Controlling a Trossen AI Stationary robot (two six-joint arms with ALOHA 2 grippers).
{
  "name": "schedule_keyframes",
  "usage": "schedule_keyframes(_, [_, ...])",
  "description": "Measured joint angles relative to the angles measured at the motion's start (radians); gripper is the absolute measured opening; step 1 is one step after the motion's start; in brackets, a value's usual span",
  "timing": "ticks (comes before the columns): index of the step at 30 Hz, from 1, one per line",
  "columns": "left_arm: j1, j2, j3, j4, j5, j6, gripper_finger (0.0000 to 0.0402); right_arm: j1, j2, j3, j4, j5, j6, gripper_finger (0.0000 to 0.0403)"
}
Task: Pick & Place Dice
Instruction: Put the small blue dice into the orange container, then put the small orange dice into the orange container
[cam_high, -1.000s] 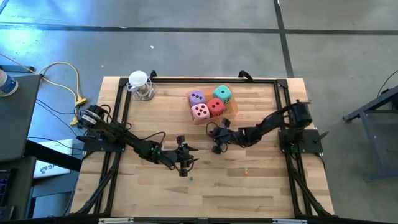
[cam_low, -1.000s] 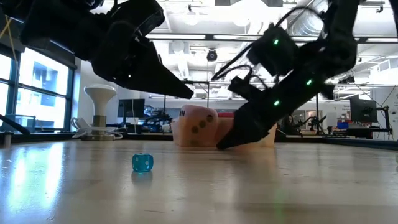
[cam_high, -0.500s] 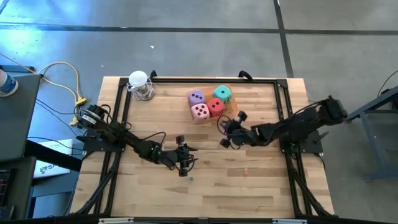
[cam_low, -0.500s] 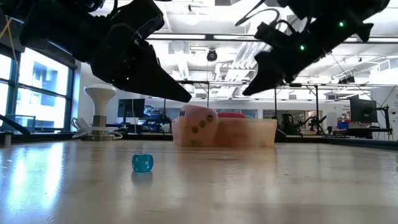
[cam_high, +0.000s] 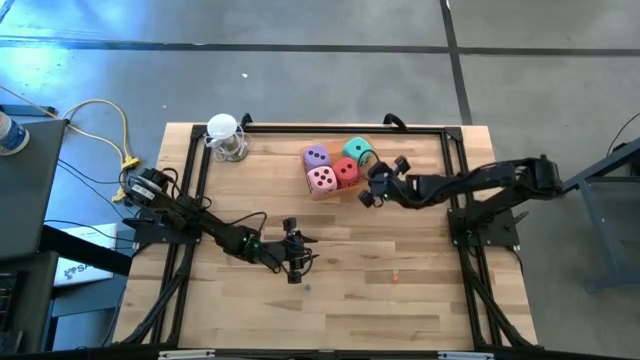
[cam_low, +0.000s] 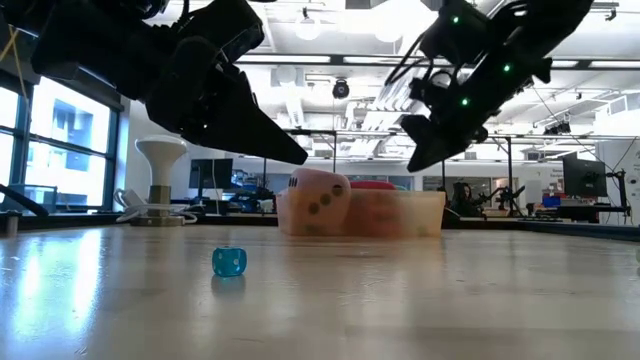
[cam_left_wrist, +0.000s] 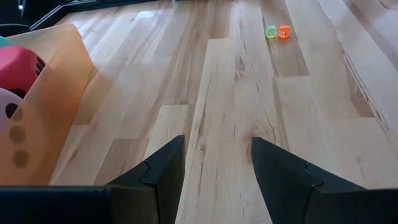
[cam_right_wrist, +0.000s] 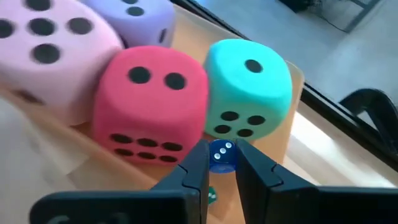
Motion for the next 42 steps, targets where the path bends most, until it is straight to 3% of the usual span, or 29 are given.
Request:
schedule_keyframes(6, [-0.005, 0.000, 0.000, 0.000, 0.000, 0.004, 0.0177, -0.034, 0.000, 0.000, 0.005, -0.041, -0.004, 0.0065])
schedule_keyframes(19, [-0.005, 0.000, 0.001, 0.000, 0.000, 0.004, 0.0177, -0.033, 0.000, 0.000, 0.044, -0.038, -0.010, 0.0206])
schedule_keyframes(24, [-0.005, 0.000, 0.002, 0.000, 0.000, 0.004, 0.0177, -0.010, -0.014, 0.000, 0.138, -0.069, -0.108, 0.0241])
schedule_keyframes(30, [-0.005, 0.000, 0.002, -0.003, 0.000, 0.004, 0.0177, 0.139, -0.129, 0.000, 0.358, -0.177, -0.351, 0.0249])
schedule_keyframes(36, [-0.005, 0.000, 0.002, -0.026, 0.000, 0.003, 0.0177, 0.342, -0.294, 0.001, 0.267, -0.238, -0.429, 0.0242])
schedule_keyframes(39, [-0.005, 0.000, 0.002, -0.030, 0.000, 0.003, 0.0177, 0.477, -0.333, 0.001, 0.234, -0.293, -0.421, 0.0236])
schedule_keyframes(42, [-0.005, 0.000, 0.002, -0.030, 0.000, 0.002, 0.0177, 0.626, -0.340, 0.001, 0.244, -0.266, -0.421, 0.0228])
